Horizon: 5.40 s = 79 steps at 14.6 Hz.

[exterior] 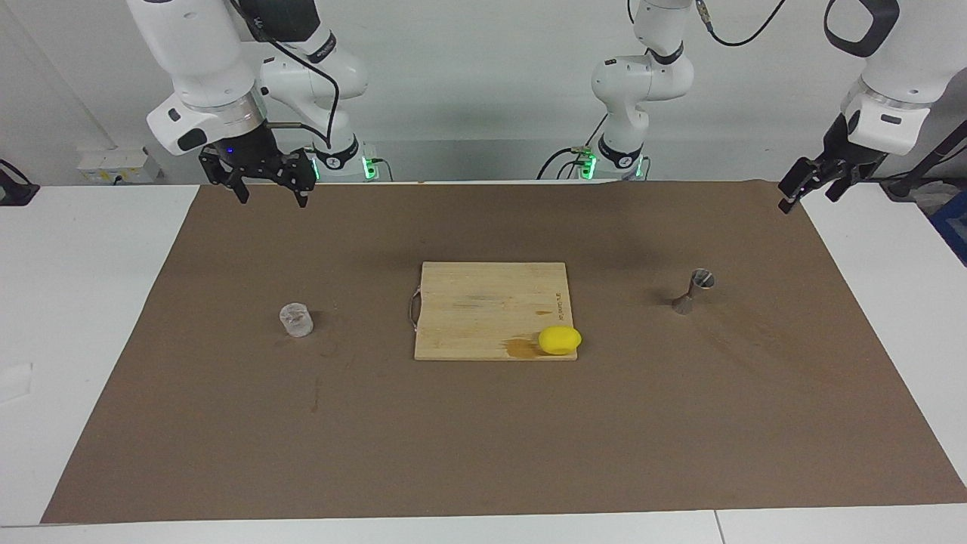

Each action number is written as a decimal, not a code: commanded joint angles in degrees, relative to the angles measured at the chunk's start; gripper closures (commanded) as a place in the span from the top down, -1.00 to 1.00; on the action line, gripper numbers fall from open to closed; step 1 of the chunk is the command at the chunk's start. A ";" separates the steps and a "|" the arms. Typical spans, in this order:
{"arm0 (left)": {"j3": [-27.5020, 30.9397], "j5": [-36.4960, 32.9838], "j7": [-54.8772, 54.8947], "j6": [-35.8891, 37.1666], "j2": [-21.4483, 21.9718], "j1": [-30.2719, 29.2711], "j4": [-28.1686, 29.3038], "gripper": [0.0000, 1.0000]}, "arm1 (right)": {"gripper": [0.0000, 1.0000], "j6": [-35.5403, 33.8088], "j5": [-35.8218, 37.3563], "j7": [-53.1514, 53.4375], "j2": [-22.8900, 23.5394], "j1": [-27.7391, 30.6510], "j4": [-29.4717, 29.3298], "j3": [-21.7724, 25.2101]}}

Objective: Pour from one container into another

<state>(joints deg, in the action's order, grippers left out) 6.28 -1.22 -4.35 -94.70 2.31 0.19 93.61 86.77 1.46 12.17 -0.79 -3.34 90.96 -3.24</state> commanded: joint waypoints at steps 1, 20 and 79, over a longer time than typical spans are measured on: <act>-0.13 0.43 -0.23 -1.63 0.94 0.33 1.66 1.00 | 1.00 0.68 -0.59 -1.01 -1.15 0.79 1.24 -0.27; -0.57 0.69 0.30 2.41 1.29 5.08 0.87 1.00 | 1.00 0.68 -0.59 -1.01 -1.15 0.79 1.24 -0.27; 0.22 69.25 146.03 18.06 -33.25 -20.67 14.59 0.85 | 1.00 0.68 -0.59 -1.01 -1.15 0.79 1.32 -0.27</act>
<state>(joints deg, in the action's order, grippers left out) 6.04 66.75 140.44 -75.92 -31.57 -20.61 106.98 86.77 1.46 12.17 -0.79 -3.34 90.96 -3.24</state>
